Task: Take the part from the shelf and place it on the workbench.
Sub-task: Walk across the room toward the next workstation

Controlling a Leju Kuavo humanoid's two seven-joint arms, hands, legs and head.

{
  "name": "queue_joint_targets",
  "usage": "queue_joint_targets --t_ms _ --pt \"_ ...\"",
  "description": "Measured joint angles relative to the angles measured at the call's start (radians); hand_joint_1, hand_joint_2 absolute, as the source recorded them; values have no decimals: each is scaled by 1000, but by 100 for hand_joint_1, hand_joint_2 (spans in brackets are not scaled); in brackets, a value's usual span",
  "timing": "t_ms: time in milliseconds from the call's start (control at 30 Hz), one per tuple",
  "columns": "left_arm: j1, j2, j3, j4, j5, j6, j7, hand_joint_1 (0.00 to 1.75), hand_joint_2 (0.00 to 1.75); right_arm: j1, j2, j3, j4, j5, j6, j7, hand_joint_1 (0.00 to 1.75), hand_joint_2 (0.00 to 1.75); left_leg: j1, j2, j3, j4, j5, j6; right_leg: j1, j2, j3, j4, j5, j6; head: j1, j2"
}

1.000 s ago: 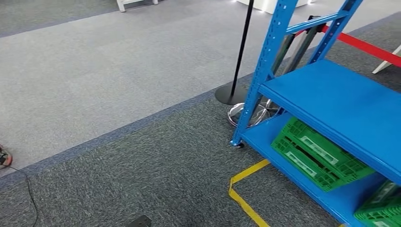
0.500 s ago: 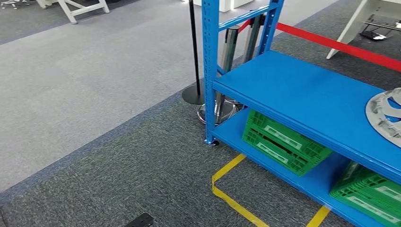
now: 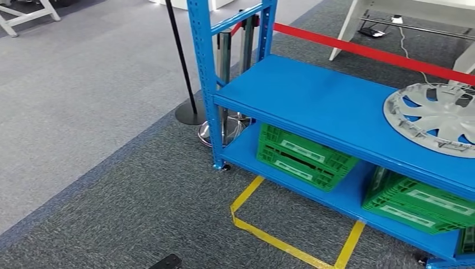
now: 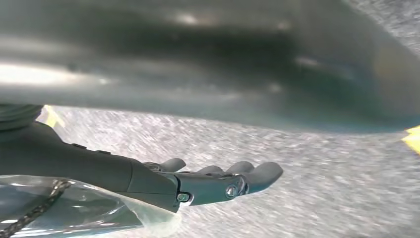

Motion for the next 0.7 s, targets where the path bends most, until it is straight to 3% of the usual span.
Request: queue_joint_targets --t_ms 67,133,167,233,300,367,433,467,500,533,600,667,700 --pt "-1 0 0 0 0 1 0 0 175 0 -3 0 0 1 0 0 0 0 -1 23 1 8 -7 -10 1 -39 73 -131 55 2 1 0" --pt "-3 1 0 0 0 2 0 0 175 -6 -4 0 0 2 0 -1 0 0 -7 43 0 19 -18 -23 3 -70 123 -217 77 -11 -2 0" --pt "-4 2 0 0 0 2 1 0 175 -8 -4 0 0 2 1 -2 0 0 -10 52 2 23 -21 -28 6 -71 128 -226 75 -20 -4 0" --pt "-9 3 0 0 0 2 2 0 175 -5 -4 0 0 2 2 -2 0 0 -8 64 6 26 -24 -36 6 -49 124 -223 77 -36 -7 0" --pt "-12 3 0 0 0 2 2 0 175 -3 -4 0 0 3 3 -1 0 0 -2 25 -6 63 -56 -45 3 -29 121 -223 81 -49 -9 0" --pt "-11 3 0 0 0 1 2 0 175 -6 -4 0 -1 3 3 -1 0 0 0 -31 -55 178 -124 -50 4 -5 118 -223 86 -59 -12 0" --pt "-8 3 0 0 2 1 2 0 175 -7 -4 0 -1 2 3 -1 0 0 0 -47 -110 302 -170 -47 8 23 115 -223 88 -65 -13 0" --pt "-8 3 0 0 2 0 2 0 175 -6 -4 0 -1 2 3 -1 0 0 -1 -49 -120 321 -165 -42 11 38 116 -223 89 -66 -13 0" --pt "-8 3 0 0 3 0 2 0 175 -4 -4 0 -1 2 3 -1 0 0 -3 -51 -112 297 -139 -36 14 53 116 -222 90 -66 -12 0" --pt "-9 3 0 0 4 0 2 0 175 -3 -4 0 -1 2 4 -1 0 0 -5 -60 -89 240 -99 -26 17 68 118 -222 91 -67 -12 0" --pt "-9 8 0 0 4 1 2 0 175 -4 -1 0 0 3 5 0 0 0 -10 -114 -35 106 -34 0 19 94 115 -221 94 -64 -10 0" --pt "-10 12 0 0 4 1 3 0 175 -6 2 0 -1 3 6 -1 0 0 -15 -155 -13 43 -16 15 10 117 105 -221 100 -54 -11 0" --pt "-11 12 0 0 4 1 3 0 175 -6 1 0 -1 3 6 -1 0 0 -17 -152 -12 36 -15 16 7 129 100 -222 104 -47 -12 0"
